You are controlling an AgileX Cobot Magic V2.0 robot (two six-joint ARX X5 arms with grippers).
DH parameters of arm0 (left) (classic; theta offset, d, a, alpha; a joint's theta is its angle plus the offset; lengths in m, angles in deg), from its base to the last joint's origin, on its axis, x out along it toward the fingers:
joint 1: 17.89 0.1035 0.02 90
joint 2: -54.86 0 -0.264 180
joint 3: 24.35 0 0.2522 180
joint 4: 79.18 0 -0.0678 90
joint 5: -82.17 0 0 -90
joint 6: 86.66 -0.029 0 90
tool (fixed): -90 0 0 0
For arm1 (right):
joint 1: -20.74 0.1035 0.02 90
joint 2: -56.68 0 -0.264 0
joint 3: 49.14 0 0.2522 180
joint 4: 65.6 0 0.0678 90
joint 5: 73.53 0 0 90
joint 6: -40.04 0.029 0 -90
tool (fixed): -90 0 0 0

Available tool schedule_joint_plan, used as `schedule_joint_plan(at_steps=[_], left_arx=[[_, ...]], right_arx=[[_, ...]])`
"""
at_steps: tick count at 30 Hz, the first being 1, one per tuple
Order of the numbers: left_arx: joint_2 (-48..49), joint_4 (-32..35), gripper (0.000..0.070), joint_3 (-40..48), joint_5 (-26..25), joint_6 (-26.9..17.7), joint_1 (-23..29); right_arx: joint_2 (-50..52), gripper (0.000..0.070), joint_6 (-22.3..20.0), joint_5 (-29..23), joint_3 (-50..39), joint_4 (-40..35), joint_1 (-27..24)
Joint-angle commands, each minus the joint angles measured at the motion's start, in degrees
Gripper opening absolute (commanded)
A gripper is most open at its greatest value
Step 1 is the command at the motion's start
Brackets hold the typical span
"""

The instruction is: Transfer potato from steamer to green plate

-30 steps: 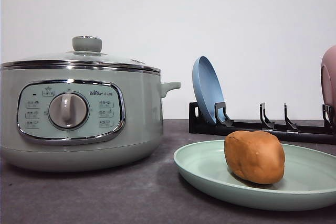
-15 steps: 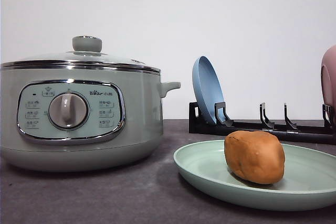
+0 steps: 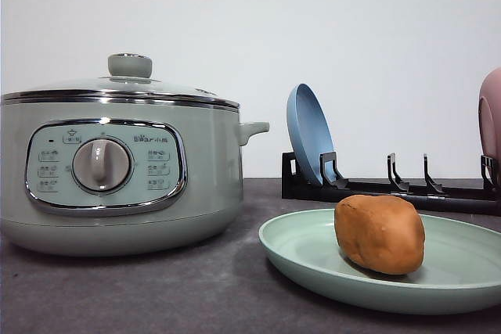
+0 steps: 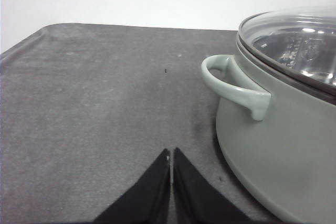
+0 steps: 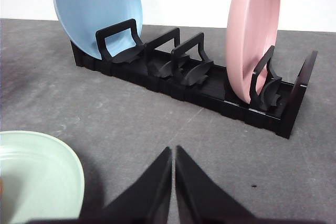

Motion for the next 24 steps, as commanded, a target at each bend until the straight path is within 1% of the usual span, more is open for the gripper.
schedule_joint_plan(at_steps=[1,24], left_arx=[[0.07,-0.42,0.0,1.16,-0.63,0.15,0.07],[0.07,-0.42,0.0,1.16,-0.63,0.15,0.07]], right_arx=[[0.15,0.0,0.44,-0.17,-0.28,-0.2,-0.09],[0.15,0.0,0.44,-0.17,-0.28,-0.2,-0.09]])
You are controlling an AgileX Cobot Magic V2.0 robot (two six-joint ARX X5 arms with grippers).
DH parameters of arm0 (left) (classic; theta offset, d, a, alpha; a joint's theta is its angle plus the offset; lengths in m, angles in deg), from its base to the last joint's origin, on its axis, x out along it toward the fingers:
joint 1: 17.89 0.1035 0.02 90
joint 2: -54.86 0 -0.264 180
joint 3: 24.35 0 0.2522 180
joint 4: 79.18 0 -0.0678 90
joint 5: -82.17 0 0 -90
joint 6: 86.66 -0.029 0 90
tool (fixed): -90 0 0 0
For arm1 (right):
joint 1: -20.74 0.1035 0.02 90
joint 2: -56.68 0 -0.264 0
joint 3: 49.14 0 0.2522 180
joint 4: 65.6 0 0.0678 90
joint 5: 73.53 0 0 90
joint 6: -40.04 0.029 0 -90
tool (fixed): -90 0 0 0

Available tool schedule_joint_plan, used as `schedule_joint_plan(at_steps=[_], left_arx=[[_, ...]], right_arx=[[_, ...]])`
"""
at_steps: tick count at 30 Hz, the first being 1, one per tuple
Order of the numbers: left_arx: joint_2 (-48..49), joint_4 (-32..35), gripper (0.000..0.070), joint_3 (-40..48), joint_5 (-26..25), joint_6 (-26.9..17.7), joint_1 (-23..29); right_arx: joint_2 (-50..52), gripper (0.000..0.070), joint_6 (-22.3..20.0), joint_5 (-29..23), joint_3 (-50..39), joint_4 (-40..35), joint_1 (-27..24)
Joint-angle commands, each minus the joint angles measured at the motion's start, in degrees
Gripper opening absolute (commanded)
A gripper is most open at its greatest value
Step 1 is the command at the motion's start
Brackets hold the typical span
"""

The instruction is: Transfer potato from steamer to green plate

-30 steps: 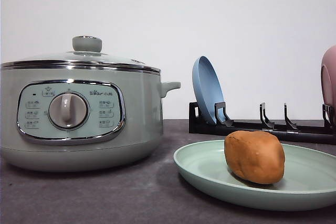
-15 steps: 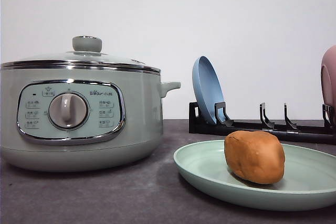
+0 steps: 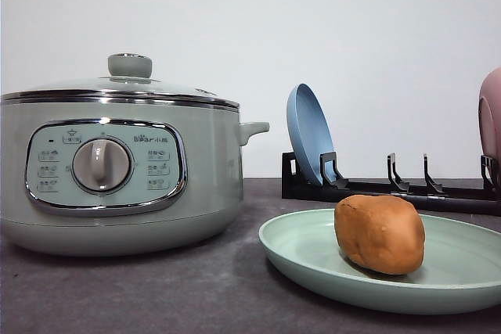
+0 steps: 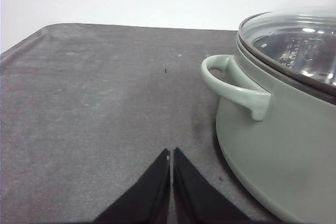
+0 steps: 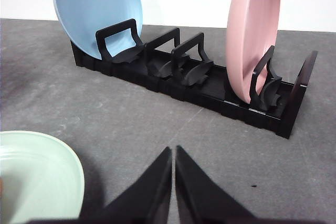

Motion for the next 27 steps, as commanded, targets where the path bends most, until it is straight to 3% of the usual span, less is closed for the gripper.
schedule_joint_plan(at_steps=[1,27], left_arx=[[0.07,-0.4,0.0,1.16,-0.63,0.15,0.07],[0.07,-0.4,0.0,1.16,-0.63,0.15,0.07]], right_arx=[[0.15,0.0,0.44,-0.17,-0.28,-0.2,-0.09],[0.15,0.0,0.44,-0.17,-0.28,-0.2,-0.09]])
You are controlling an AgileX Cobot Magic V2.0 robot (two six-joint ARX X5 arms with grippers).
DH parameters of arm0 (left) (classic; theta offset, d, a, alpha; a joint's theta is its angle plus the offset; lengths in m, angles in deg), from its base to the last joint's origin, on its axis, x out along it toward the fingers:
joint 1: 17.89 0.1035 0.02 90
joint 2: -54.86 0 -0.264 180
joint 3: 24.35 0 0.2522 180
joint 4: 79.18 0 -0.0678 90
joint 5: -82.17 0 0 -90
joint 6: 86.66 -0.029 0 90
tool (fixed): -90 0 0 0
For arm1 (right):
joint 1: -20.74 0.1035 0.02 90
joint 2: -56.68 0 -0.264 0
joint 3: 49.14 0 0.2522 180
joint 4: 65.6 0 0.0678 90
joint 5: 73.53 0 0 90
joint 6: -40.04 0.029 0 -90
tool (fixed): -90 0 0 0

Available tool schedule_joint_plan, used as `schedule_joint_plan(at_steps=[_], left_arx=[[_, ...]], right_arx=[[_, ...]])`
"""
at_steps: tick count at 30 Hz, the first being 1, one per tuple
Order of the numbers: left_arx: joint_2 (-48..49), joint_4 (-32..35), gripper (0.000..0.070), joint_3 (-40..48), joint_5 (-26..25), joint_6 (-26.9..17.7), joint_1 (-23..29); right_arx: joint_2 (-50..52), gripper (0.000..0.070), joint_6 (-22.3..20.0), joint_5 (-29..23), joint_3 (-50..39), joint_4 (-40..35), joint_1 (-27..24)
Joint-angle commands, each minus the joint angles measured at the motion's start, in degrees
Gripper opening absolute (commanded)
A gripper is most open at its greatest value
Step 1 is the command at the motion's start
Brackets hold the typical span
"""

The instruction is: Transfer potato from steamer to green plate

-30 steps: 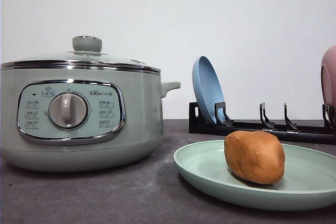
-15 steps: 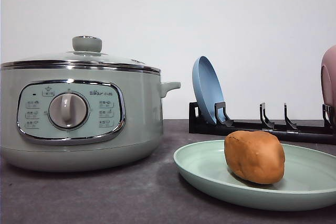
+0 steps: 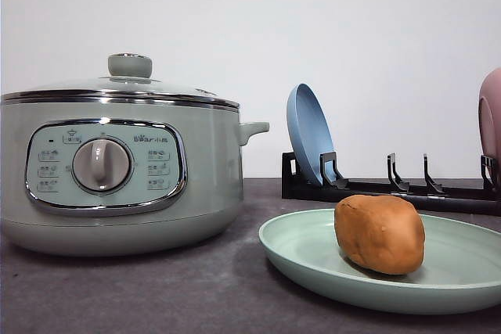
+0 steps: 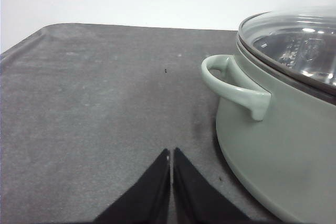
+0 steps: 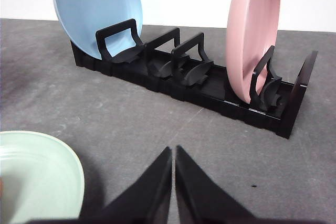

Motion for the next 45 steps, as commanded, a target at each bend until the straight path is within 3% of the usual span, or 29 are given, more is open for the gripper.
schedule_joint_plan(at_steps=[1,45], left_arx=[[0.07,-0.42,0.0,1.16,-0.61,0.13,0.07],[0.07,-0.42,0.0,1.16,-0.61,0.13,0.07]], right_arx=[[0.15,0.0,0.44,-0.17,-0.28,-0.2,-0.09],[0.15,0.0,0.44,-0.17,-0.28,-0.2,-0.09]])
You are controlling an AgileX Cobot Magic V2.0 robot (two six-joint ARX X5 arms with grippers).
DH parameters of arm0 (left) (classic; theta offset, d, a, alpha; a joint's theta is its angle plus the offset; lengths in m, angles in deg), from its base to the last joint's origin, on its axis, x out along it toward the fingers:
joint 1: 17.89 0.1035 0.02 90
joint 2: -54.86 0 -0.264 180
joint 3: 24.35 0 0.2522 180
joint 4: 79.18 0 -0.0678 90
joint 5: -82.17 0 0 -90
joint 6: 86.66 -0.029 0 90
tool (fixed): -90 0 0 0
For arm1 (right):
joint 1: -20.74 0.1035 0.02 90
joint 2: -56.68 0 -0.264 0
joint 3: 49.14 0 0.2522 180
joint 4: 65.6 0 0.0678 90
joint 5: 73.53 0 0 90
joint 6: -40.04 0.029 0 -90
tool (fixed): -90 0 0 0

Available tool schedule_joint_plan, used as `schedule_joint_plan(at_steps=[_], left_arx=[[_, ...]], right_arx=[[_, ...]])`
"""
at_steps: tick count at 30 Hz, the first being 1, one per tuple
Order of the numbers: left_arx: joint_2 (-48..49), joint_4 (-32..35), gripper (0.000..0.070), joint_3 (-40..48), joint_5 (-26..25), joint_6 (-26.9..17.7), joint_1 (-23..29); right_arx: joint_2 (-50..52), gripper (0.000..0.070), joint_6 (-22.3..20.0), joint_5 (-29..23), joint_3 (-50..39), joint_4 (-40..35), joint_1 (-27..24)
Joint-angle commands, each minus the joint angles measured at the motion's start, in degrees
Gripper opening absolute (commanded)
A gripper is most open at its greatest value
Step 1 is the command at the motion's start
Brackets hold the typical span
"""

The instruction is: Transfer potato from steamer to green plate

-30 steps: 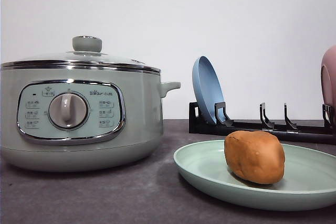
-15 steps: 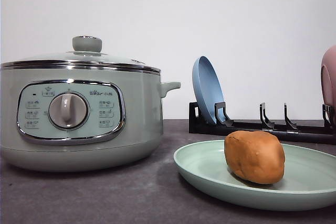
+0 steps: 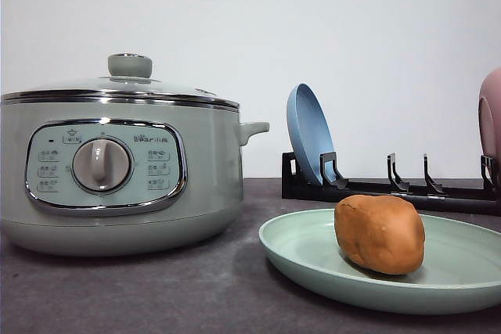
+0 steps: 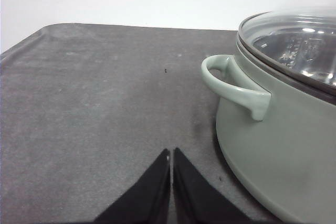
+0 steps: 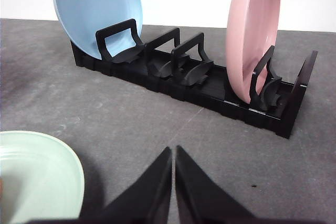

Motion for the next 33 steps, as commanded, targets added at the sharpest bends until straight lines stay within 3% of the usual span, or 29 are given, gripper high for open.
schedule_joint_plan(at_steps=[1,33], left_arx=[[0.09,-0.39,0.0,1.16,-0.61,0.13,0.07],[0.09,-0.39,0.0,1.16,-0.63,0.13,0.07]], right_arx=[[0.15,0.0,0.44,-0.17,-0.28,-0.2,-0.09],[0.15,0.0,0.44,-0.17,-0.28,-0.2,-0.09]])
